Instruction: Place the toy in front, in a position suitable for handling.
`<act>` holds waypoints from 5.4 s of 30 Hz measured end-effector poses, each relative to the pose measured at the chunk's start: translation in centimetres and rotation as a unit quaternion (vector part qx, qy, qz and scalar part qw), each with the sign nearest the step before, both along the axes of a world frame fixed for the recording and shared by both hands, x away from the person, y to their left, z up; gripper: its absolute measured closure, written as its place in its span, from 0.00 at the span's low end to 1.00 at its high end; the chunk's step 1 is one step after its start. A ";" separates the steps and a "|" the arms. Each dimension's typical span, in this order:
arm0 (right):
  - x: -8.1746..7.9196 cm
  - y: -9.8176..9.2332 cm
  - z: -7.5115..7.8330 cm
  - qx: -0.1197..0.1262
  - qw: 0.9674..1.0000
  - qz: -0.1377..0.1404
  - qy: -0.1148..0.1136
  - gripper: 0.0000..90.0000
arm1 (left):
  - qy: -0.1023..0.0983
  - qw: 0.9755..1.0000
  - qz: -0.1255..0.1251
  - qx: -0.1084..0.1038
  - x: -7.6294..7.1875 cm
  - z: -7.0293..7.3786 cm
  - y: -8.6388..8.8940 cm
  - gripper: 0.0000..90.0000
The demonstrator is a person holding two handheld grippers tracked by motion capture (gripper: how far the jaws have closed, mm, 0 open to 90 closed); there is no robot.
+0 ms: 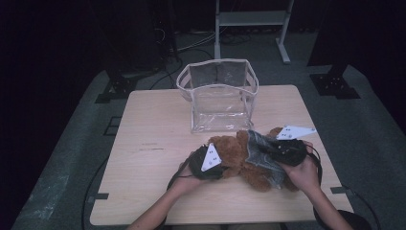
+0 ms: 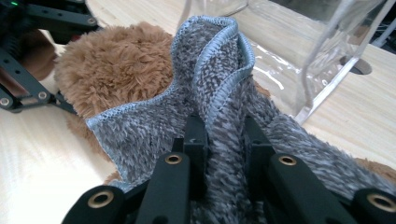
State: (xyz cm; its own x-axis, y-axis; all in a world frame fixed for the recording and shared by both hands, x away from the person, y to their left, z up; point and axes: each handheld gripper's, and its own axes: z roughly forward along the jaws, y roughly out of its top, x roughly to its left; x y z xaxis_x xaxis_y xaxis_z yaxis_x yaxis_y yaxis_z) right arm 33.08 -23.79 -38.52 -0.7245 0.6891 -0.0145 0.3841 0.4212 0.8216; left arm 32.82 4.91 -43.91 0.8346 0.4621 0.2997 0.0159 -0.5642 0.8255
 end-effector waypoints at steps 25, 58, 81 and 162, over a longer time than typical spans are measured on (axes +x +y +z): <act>-3.4 0.9 -0.2 0.010 0.999 0.005 -0.051 0.85 | 0.159 0.985 -0.011 -0.073 0.8 2.2 1.9 0.49; -3.5 2.9 -0.7 0.019 0.996 0.071 -0.047 0.85 | 0.156 0.983 -0.047 -0.088 1.0 2.1 2.9 0.53; -3.4 5.0 -2.0 0.015 0.997 0.073 -0.034 0.86 | 0.180 0.978 -0.038 -0.103 1.5 2.1 3.3 0.52; -5.5 2.0 -1.4 0.045 0.994 0.101 0.027 0.84 | 0.155 0.984 -0.088 -0.031 -1.1 1.8 5.9 0.39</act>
